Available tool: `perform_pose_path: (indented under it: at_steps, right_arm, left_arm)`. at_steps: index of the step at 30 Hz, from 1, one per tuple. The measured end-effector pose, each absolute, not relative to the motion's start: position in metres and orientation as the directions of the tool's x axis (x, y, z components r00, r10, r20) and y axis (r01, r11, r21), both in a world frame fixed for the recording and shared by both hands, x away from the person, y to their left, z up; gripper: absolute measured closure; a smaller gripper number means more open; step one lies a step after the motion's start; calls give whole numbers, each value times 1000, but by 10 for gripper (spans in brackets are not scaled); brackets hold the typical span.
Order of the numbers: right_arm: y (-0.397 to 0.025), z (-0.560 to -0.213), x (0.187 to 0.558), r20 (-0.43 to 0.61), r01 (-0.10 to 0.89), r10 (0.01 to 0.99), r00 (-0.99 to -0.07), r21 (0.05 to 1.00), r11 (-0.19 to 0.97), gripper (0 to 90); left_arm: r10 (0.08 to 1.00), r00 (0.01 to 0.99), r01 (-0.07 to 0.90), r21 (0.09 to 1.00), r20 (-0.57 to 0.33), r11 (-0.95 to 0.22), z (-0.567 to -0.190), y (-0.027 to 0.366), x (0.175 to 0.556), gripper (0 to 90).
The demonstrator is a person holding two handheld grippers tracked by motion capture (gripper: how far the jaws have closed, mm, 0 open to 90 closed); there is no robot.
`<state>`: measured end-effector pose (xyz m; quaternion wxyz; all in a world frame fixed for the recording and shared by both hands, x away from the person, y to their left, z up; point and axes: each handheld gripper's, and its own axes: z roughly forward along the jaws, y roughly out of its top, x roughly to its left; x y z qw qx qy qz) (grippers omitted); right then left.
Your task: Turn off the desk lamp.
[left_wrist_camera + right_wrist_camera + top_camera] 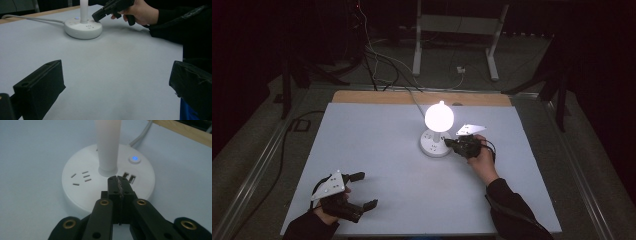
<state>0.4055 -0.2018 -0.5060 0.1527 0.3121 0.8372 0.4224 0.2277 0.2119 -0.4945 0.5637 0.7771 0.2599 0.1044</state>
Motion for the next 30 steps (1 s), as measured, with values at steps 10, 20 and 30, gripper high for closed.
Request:
perform_pose_path:
  at_steps: [10, 20, 30]
  right_arm:
    - [-202, -489, 401, 13, 368, 657, -754, 837, 405, 900]
    - [-202, -498, 403, 26, 395, 660, -750, 818, 417, 900]
    - [-199, -507, 405, 17, 403, 656, -754, 802, 442, 900]
  left_arm:
    - [522, 843, 286, 928, -126, -237, -495, 212, 228, 4]
    - [522, 844, 287, 928, -127, -238, -495, 212, 228, 4]
    - [522, 842, 289, 929, -133, -229, -495, 212, 228, 4]
